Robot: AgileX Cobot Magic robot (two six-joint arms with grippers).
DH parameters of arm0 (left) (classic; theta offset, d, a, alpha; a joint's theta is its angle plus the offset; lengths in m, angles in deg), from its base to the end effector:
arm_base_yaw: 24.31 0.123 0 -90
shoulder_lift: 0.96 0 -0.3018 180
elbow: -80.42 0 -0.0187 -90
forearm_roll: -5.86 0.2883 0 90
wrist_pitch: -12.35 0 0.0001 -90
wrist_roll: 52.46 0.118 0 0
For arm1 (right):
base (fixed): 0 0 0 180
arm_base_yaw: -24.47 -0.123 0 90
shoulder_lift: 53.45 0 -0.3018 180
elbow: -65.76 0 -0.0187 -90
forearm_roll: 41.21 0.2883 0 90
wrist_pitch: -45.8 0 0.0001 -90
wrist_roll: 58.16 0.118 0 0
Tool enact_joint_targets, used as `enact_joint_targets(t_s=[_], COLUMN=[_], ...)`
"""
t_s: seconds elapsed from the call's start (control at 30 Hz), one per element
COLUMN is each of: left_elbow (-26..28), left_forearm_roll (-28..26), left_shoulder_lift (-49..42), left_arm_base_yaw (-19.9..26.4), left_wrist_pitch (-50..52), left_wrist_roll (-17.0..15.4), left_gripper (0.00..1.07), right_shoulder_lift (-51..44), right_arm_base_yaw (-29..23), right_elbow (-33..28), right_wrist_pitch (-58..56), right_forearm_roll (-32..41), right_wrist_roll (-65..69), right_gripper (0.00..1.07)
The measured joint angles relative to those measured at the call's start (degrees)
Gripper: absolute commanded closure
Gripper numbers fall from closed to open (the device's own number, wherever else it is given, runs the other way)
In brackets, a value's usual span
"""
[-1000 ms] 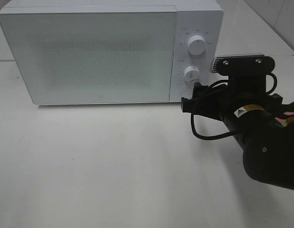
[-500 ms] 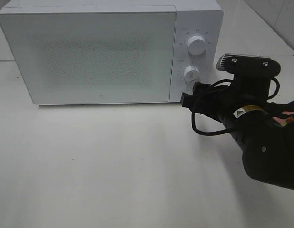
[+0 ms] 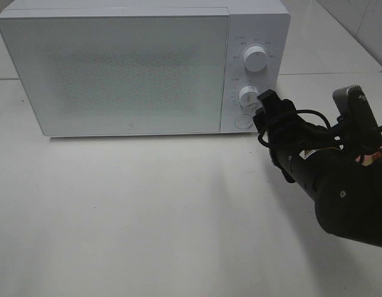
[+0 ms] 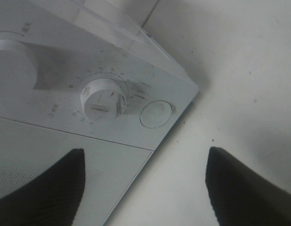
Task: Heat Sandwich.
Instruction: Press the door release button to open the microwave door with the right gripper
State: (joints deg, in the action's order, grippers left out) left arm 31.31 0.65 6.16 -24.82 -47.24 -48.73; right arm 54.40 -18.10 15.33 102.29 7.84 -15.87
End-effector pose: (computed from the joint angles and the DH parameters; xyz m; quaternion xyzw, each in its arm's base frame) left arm 0.0356 -0.0096 0.2851 0.0326 0.8457 -0.0305 0.5318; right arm 0.2716 0.1486 0.1126 0.3944 0.7069 0.2956 0.5072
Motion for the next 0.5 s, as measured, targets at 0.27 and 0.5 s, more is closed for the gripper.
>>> enact_joint_targets(t_s=[0.27, 0.5], left_elbow=[0.0, 0.0], left_forearm_roll=[0.0, 0.0], left_shoulder_lift=[0.0, 0.0], left_arm_base_yaw=[0.0, 0.0], left_wrist_pitch=[0.0, 0.0], left_wrist_roll=[0.0, 0.0], left_gripper=[0.09, 0.09], right_shoulder_lift=[0.0, 0.0], right_arm_base_yaw=[0.0, 0.0], right_elbow=[0.0, 0.0], right_wrist_pitch=[-3.21, -6.13], right_forearm_roll=[0.0, 0.06], right_wrist_roll=[17.99, 20.97], right_gripper=[0.74, 1.07])
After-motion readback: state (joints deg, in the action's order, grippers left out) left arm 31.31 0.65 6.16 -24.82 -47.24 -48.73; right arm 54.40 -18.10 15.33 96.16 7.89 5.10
